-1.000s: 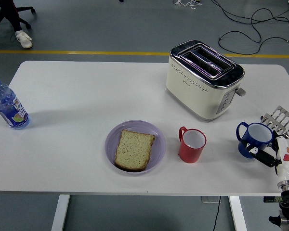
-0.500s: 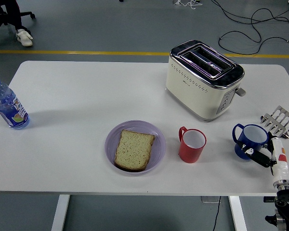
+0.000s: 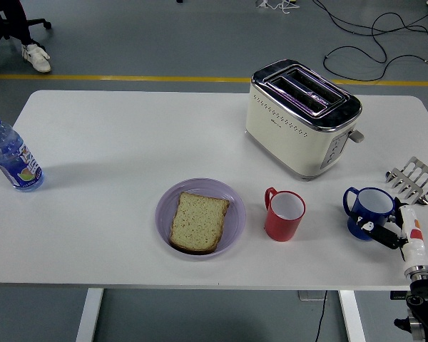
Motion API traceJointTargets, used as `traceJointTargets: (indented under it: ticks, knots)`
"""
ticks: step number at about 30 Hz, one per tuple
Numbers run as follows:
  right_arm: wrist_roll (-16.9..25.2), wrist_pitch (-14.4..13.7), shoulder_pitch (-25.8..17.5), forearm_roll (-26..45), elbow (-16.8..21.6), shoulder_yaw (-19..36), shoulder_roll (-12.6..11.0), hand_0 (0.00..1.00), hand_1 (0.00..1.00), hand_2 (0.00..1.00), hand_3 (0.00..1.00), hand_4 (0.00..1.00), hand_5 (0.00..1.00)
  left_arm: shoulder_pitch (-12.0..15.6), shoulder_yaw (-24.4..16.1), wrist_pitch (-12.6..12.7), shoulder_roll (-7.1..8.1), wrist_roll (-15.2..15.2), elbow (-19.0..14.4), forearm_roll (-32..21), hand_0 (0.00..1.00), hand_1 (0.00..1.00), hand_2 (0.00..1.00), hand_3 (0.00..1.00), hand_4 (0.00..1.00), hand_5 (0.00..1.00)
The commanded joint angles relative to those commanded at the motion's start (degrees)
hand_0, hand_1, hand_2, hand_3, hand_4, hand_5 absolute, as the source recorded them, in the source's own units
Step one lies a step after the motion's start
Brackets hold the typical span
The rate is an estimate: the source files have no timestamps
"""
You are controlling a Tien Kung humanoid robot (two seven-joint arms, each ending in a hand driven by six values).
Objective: Pick up the cup,pour liquid into bread,place the cup on the desk
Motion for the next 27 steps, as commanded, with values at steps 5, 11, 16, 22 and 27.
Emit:
traceJointTargets:
  ticks: [5,11,16,22,27]
  knots:
    - [-1.32,-0.59,0.11,-2.55,0.03,0.26,0.09,0.550,0.488,0.610,0.691,0.846,0.094,-0.04,0.11,0.01,0.00,-0.03,0.00,-0.06,0.656,0.689,0.708,0.591,0.297,0.897]
    - [0.43,-1.39,-0.19,-1.86,-0.05,0.49,0.17,0.602,0.538,0.689,0.832,0.877,0.071,-0.08,0.29,0.00,0.00,-0.02,0.00,-0.17,0.656,0.690,0.708,0.591,0.296,0.897]
    - [1.01,-1.21,-0.35,-1.45,0.26,1.03,0.16,0.656,0.583,0.749,0.947,0.873,0.060,-0.10,0.51,-0.08,0.00,-0.03,0.00,-0.18,0.656,0.690,0.708,0.591,0.296,0.896]
    - [0.71,0.01,-0.46,-1.71,0.26,1.63,0.11,0.734,0.627,0.801,0.998,0.884,0.045,-0.23,0.50,-0.05,0.00,-0.05,0.00,-0.10,0.656,0.690,0.708,0.591,0.296,0.896]
    - [0.97,0.24,-0.41,-2.23,0.70,1.85,0.10,0.776,0.672,0.843,0.998,0.886,0.042,-0.36,0.40,0.04,0.00,-0.14,0.00,-0.04,0.656,0.689,0.708,0.590,0.296,0.896]
